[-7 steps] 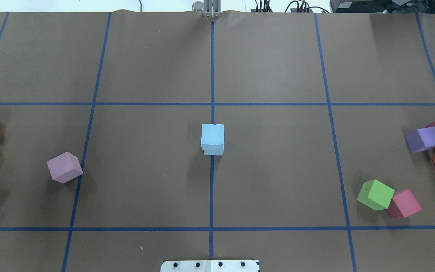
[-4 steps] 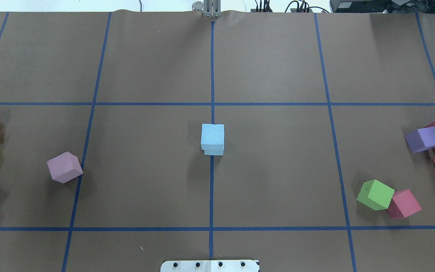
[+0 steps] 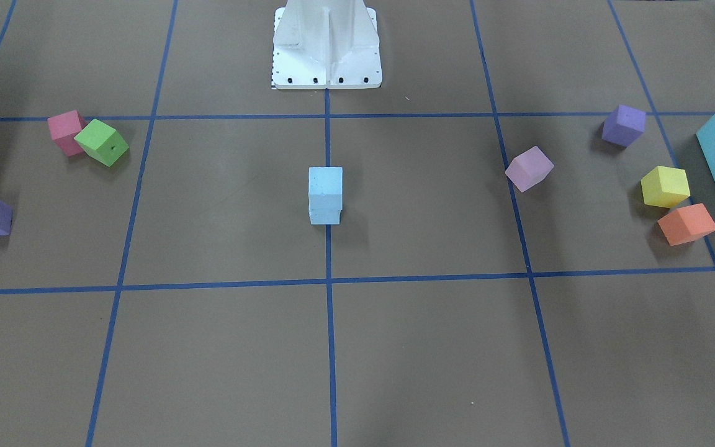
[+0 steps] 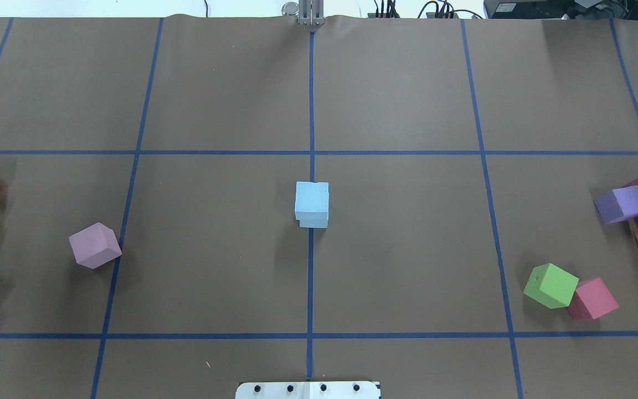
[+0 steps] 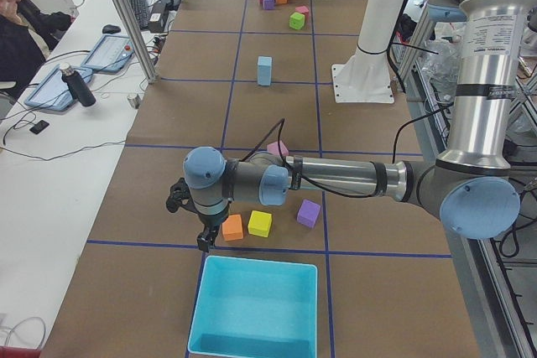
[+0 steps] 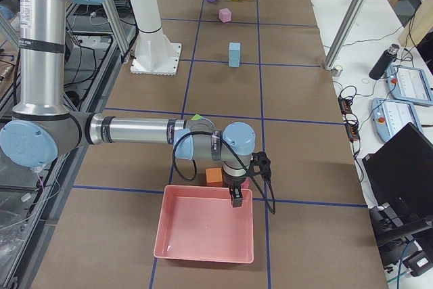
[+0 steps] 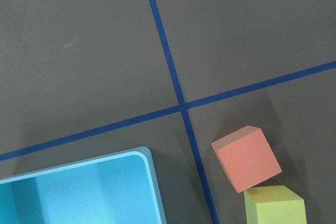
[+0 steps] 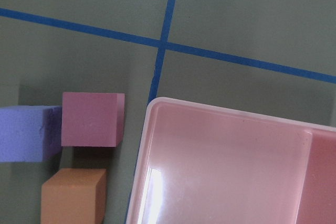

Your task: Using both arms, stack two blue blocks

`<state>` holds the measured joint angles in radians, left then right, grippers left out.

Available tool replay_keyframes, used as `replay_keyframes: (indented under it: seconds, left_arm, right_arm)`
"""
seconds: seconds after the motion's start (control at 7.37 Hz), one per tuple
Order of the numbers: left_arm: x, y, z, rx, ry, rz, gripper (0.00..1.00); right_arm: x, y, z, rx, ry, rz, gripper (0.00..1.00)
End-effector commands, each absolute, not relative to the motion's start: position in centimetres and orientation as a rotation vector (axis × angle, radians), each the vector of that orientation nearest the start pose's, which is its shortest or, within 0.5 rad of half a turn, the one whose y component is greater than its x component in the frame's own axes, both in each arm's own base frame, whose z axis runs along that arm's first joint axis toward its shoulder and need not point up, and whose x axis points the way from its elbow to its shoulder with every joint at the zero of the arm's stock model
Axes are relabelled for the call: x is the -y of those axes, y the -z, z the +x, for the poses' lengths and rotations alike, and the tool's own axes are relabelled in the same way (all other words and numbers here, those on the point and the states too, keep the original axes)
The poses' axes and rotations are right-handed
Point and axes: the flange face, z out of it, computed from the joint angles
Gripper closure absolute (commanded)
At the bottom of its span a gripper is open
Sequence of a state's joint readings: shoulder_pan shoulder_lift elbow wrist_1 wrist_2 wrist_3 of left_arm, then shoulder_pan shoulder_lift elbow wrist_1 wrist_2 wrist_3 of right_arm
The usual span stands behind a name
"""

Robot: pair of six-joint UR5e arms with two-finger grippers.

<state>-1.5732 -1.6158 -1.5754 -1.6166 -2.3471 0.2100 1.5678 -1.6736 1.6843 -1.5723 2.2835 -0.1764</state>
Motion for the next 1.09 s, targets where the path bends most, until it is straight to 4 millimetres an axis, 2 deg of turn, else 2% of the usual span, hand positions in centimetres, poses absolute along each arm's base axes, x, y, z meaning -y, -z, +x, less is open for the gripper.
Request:
replay_keyframes:
  seconds: [0.0,0.95]
  left_arm:
    - [51.53,-62.96,-6.51,-0.763,-0.231,0.173,0.02]
    - [51.04,-63.28,-6.51,-0.764,-0.226,0.166,0.02]
  right_arm:
    - [44.92,-65.53,6.66,0.712,0.175,0.071,0.0]
    - [44.91,-65.52,6.56,0.726,0.174,0.07,0.0]
